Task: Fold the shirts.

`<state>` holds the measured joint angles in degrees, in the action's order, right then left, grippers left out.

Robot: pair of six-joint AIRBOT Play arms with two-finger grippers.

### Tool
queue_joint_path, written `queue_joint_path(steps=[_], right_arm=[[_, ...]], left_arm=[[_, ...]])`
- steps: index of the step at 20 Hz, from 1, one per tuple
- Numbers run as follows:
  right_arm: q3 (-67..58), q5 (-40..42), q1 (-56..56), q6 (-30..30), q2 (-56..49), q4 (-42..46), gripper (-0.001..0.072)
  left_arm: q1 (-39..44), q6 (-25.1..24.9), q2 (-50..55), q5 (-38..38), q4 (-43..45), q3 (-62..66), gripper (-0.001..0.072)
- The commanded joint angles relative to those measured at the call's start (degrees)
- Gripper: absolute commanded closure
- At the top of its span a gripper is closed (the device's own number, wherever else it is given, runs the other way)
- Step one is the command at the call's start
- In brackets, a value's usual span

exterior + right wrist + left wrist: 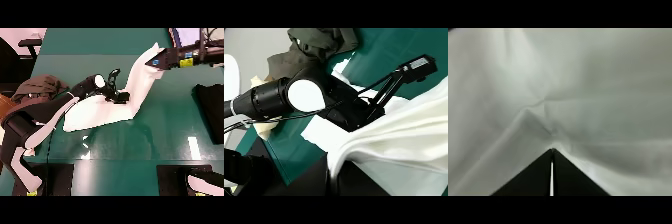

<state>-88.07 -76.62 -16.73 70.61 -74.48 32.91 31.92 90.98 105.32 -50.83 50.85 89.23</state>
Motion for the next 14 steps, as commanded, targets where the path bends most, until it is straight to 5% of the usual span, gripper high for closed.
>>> queue_joint_path(steps=[1, 6, 8, 9, 11, 12, 14], right_arm=[[-0.13, 4.37, -5.75, 0.04, -0.31, -0.44, 0.0698], [-0.17, 15.98, -21.7, -0.76, -7.06, -0.66, 0.0698], [-0.85, 22.14, -29.59, -6.21, -12.7, -4.35, 0.0692], [-3.06, 23.12, -32.83, -8.26, -16.28, -4.87, 0.0592], [-9.81, 21.97, -37.53, -8.35, -24.13, -4.76, 0.0164], [-13.0, 19.71, -38.58, -8.35, -27.15, -4.74, 0.0106], [-17.97, 13.99, -38.14, -6.51, -30.97, -2.51, 0.0161]], left_arm=[[-5.05, -1.31, -3.91, -4.2, 3.76, 1.64, 0.0682], [-20.2, -1.25, -20.48, -7.76, 17.55, 1.79, 0.0682], [-26.6, -1.25, -27.28, -8.44, 20.74, 1.79, 0.0682], [-29.24, -1.27, -30.01, -8.57, 21.46, 1.79, 0.0682], [-33.73, -1.27, -34.51, -9.07, 21.59, 1.79, 0.0681], [-35.34, -1.29, -36.06, -9.6, 21.59, 1.79, 0.0682], [-37.48, -1.42, -38.16, -10.75, 21.62, 1.77, 0.0682]])
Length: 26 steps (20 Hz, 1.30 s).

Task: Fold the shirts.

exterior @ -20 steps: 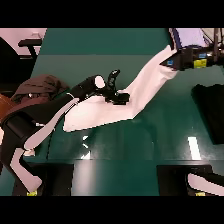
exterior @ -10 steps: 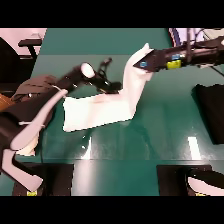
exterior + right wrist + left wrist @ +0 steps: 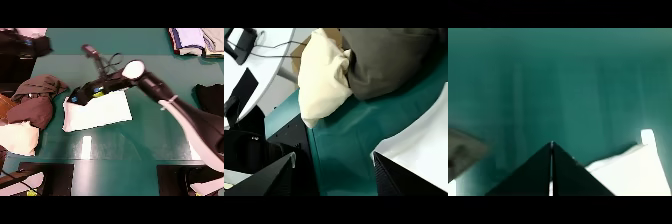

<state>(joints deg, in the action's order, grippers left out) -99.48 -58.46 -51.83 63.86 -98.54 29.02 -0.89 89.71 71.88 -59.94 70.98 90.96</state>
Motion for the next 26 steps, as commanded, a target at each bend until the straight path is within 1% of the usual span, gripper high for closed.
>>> queue_joint_path(steps=[1, 2, 4, 8, 10, 13, 15, 17, 20, 23, 24, 26], right_arm=[[-7.04, -5.7, -2.03, 2.32, -7.26, 5.2, 0.0162], [-6.08, -6.84, -0.2, 4.46, -6.69, 8.87, 0.0161], [-0.72, -8.31, 5.01, 6.01, -3.69, 11.96, 0.0162], [15.69, -9.18, 19.28, 10.47, 5.11, 17.44, 0.0161], [23.58, -8.28, 26.36, 11.37, 8.39, 18.08, 0.0154], [30.05, -7.67, 33.35, 11.63, 8.35, 15.74, 0.0154], [31.45, -7.48, 34.51, 11.61, 6.29, 11.1, 0.0154], [30.95, -7.52, 33.27, 11.56, 2.75, 7.91, 0.0154], [26.84, -8.68, 28.63, 11.54, -2.82, 6.45, 0.0155], [19.96, -10.58, 22.69, 11.56, -8.02, 5.68, 0.0157], [17.97, -10.38, 20.96, 11.56, -9.27, 5.18, 0.0217], [14.38, -9.62, 18.56, 11.54, -11.15, 5.57, 0.0493]], left_arm=[[-4.98, -0.17, -5.05, -2.34, 1.57, 0.04, 0.0681], [-4.98, -0.22, -5.07, -3.23, 1.95, 0.07, 0.0681], [-4.96, -1.31, -5.03, -5.03, 1.88, 0.04, 0.0681], [-4.96, -1.68, -5.03, -5.7, 1.84, 0.04, 0.0681], [-4.96, -1.68, -4.98, -5.44, 1.79, 0.04, 0.0682], [-4.92, -1.7, -4.92, -5.07, 1.16, 0.04, 0.0681], [-4.92, -1.7, -4.92, -4.96, 0.79, 0.04, 0.0681], [-4.92, -1.7, -4.92, -4.79, 0.79, 0.02, 0.0681], [-4.92, -1.7, -4.92, -4.74, 0.76, 0.04, 0.0681], [-4.92, -1.68, -4.92, -4.76, 0.5, 0.02, 0.0681], [-4.92, -1.68, -4.92, -4.76, 0.31, 0.02, 0.0681], [-4.92, -1.7, -4.92, -5.05, -0.96, -0.13, 0.0682]])
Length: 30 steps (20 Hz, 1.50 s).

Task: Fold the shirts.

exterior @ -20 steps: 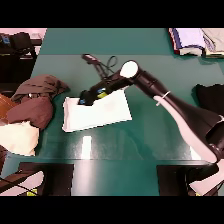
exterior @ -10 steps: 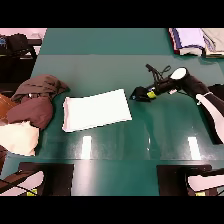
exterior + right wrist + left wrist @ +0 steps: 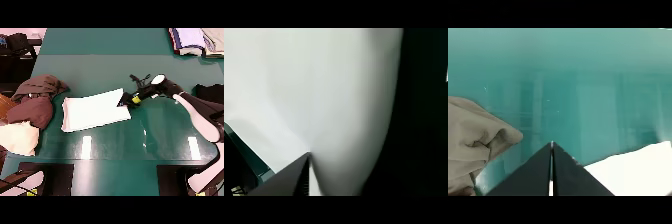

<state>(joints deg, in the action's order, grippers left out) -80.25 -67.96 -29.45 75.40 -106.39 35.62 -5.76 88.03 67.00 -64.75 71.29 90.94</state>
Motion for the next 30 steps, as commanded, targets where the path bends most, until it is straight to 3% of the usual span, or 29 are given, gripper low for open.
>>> queue_joint_path(steps=[1, 2, 7, 14, 21, 25, 30], right_arm=[[-6.16, 0.24, -4.37, -0.02, -3.76, -1.01, 0.0649], [-7.21, 0.63, -4.37, -0.04, -3.87, -0.9, 0.0697], [-8.94, 0.94, 4.39, 0.0, 1.62, -0.87, 0.0697], [-8.94, 0.31, 33.9, 1.7, 17.46, 11.17, 0.0698], [-8.94, -0.37, 60.43, 1.7, 22.12, 11.54, 0.0698], [-9.07, 0.09, 67.14, 1.7, 21.88, 10.62, 0.0698], [-15.78, -2.78, 67.65, 1.7, 21.88, 10.43, 0.0698]], left_arm=[[0.24, -0.02, -0.04, -0.52, -1.68, -0.13, 0.0682], [1.18, -0.04, -0.04, -0.44, -1.11, -0.11, 0.0683], [9.38, -1.09, -0.04, -0.17, -0.31, -0.11, 0.0682], [16.72, -1.01, -0.04, 1.86, -0.96, -0.11, 0.0682], [21.75, 0.5, -0.04, 6.08, -1.42, -0.11, 0.0682], [23.34, 0.5, -0.04, 6.14, -1.49, -0.11, 0.0682], [23.34, 0.48, -0.04, 6.01, -1.42, -0.11, 0.0682]])
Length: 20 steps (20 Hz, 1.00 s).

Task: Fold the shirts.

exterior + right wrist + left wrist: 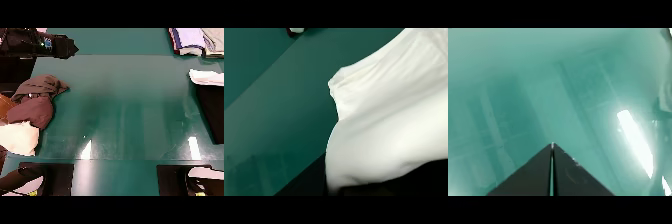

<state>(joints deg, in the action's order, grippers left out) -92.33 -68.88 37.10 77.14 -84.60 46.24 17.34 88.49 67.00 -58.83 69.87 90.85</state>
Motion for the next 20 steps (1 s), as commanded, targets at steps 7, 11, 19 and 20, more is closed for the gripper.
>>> queue_joint_path(steps=[7, 11, 19, 20], right_arm=[[-14.34, -11.47, 2.78, 0.26, 0.98, -0.11, 0.0698], [-6.75, -12.11, 5.95, 0.46, 6.69, 4.9, 0.0698], [15.3, -13.66, 16.04, 0.44, 16.65, 16.94, 0.0558], [17.33, -13.73, 17.18, 0.44, 17.31, 17.4, 0.0411]], left_arm=[[0.24, -0.09, -0.04, -0.85, 0.09, -0.02, 0.0681], [0.24, -0.48, -0.04, -0.85, 0.44, -0.02, 0.0681], [0.24, -1.97, -0.04, -2.56, 0.48, -0.02, 0.0682], [0.24, -1.97, -0.04, -2.6, 0.48, -0.02, 0.0681]])
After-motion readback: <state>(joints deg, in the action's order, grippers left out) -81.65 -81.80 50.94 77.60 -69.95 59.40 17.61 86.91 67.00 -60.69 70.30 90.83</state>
